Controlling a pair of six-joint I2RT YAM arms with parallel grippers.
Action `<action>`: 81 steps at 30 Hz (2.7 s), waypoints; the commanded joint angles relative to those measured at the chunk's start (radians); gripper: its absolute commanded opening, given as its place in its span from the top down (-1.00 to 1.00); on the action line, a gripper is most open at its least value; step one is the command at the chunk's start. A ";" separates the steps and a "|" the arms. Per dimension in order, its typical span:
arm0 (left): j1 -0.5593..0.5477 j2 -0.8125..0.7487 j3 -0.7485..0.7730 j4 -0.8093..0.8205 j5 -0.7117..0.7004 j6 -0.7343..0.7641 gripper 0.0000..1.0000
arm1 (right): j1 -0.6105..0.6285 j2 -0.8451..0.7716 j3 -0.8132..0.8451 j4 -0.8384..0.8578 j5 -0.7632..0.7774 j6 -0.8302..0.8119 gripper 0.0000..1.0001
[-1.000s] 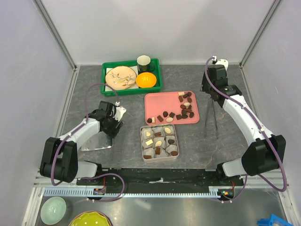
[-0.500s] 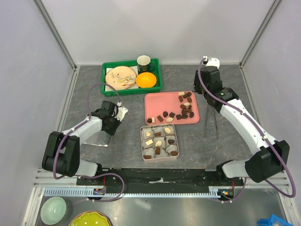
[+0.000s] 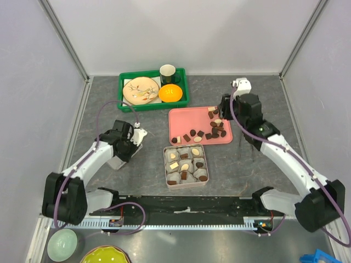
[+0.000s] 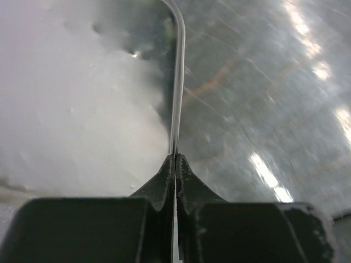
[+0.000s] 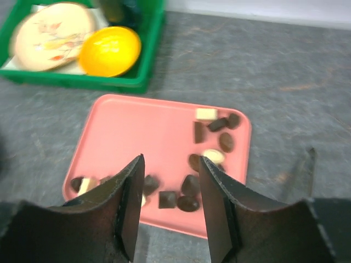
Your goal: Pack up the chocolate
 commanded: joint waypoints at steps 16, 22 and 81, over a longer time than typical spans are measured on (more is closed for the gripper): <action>-0.155 -0.297 0.496 -0.741 0.439 0.590 0.97 | 0.335 -0.307 -0.412 0.436 -0.541 -0.742 -0.40; -0.210 -0.291 0.594 -0.778 0.510 0.633 0.97 | 0.567 -0.373 -0.414 0.296 -0.455 -0.817 -0.42; -0.118 0.284 0.102 -0.057 0.186 0.607 0.77 | 0.777 -0.503 -0.501 0.414 -0.199 -0.534 -0.28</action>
